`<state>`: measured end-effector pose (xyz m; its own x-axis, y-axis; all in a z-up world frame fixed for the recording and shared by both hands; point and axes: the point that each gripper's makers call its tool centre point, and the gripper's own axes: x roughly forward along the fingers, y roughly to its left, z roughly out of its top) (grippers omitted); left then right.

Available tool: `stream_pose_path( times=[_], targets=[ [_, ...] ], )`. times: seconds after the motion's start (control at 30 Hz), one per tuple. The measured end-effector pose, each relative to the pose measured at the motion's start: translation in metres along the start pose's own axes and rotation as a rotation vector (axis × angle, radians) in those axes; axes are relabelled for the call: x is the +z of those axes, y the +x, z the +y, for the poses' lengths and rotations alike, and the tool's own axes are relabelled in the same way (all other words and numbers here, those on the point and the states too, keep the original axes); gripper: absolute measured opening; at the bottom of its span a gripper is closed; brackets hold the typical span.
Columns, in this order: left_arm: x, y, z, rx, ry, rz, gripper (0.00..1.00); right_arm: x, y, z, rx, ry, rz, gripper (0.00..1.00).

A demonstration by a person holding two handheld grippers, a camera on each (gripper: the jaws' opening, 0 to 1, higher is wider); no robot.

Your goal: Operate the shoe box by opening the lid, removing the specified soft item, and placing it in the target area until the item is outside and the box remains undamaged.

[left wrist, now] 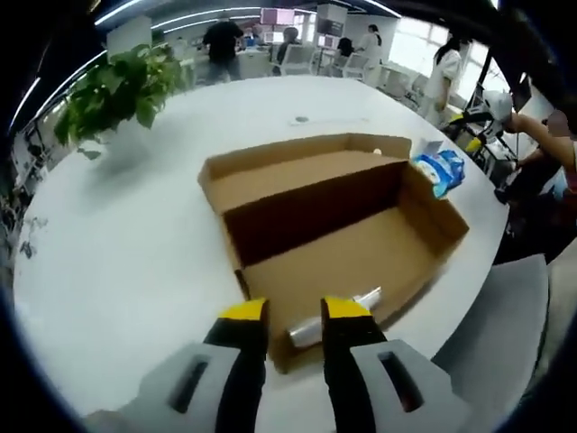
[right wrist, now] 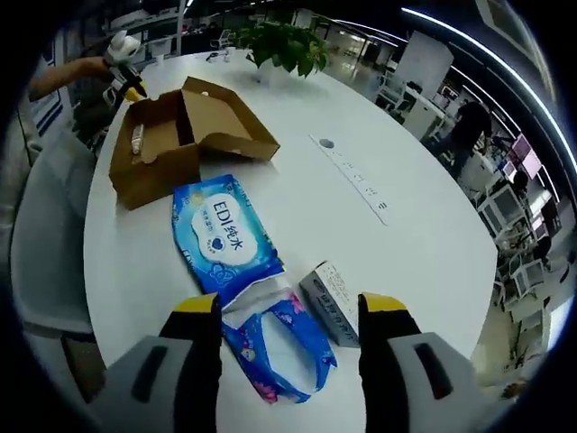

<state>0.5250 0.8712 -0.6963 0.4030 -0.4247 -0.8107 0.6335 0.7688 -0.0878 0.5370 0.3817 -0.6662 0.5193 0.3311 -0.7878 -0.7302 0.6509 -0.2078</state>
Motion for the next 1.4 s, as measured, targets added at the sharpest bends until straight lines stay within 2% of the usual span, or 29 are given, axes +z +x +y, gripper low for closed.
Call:
stream_pose_path(
  times=[0.13, 0.27, 0.53, 0.67, 0.83, 0.97, 1.1, 1.2, 1.3, 1.4],
  targets=[
    [-0.005, 0.005, -0.009, -0.055, 0.109, 0.071, 0.25, 0.001, -0.009, 0.016, -0.012, -0.014, -0.016, 0.63],
    [-0.005, 0.010, -0.015, -0.099, 0.190, 0.111, 0.28, 0.006, -0.019, 0.036, -0.015, 0.006, -0.050, 0.68],
    [-0.004, 0.025, -0.027, -0.205, 0.372, 0.188, 0.32, 0.011, -0.036, 0.070, -0.048, 0.086, -0.111, 0.76],
    [-0.009, 0.032, -0.031, -0.254, 0.475, 0.247, 0.34, 0.011, -0.044, 0.087, -0.064, 0.133, -0.134, 0.83],
    [-0.010, 0.041, -0.035, -0.302, 0.530, 0.286, 0.36, 0.009, -0.049, 0.107, -0.059, 0.192, -0.146, 0.88],
    [-0.010, 0.047, -0.035, -0.335, 0.601, 0.323, 0.36, 0.012, -0.055, 0.120, -0.064, 0.234, -0.169, 0.94],
    [-0.015, 0.051, -0.041, -0.397, 0.690, 0.354, 0.38, 0.015, -0.059, 0.135, -0.066, 0.259, -0.184, 0.96],
    [-0.019, 0.056, -0.038, -0.387, 0.726, 0.382, 0.38, 0.018, -0.061, 0.145, -0.072, 0.275, -0.198, 0.96],
    [-0.022, 0.058, -0.041, -0.419, 0.766, 0.398, 0.37, 0.018, -0.061, 0.157, -0.070, 0.265, -0.194, 0.96],
    [-0.023, 0.060, -0.040, -0.425, 0.795, 0.414, 0.40, 0.014, -0.061, 0.165, -0.068, 0.273, -0.179, 0.96]
  ],
)
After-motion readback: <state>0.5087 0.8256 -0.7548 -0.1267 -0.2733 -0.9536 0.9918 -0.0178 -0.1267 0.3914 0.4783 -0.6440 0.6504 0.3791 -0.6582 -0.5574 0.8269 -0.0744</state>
